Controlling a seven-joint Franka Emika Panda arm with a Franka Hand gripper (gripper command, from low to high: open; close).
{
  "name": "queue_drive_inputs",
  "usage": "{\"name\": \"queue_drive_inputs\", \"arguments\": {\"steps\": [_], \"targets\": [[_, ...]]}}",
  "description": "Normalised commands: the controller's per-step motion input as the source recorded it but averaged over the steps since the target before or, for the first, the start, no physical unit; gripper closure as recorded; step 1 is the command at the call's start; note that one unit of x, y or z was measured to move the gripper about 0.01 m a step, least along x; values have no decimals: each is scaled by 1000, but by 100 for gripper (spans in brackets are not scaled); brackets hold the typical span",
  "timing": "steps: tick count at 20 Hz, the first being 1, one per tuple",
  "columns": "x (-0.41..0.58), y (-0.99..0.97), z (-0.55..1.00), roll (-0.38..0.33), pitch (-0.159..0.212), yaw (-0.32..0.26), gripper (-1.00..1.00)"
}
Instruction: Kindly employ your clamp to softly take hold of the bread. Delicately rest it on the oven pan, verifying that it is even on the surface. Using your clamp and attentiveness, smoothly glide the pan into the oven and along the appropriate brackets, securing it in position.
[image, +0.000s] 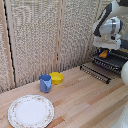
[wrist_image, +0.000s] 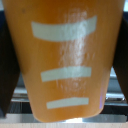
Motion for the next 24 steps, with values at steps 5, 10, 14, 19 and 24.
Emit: {"name": "queue_drive_inputs", "arguments": {"steps": [5,10,14,19,24], "targets": [[-17,-155,0,6,0,-15,-100],[-6,0,0,3,0,-7,-100],[-111,24,139,0,-69,-93,-100],[-329,143,851,71,-81,-119,-100],[-371,230,847,107,-10,-77,-100]]}}
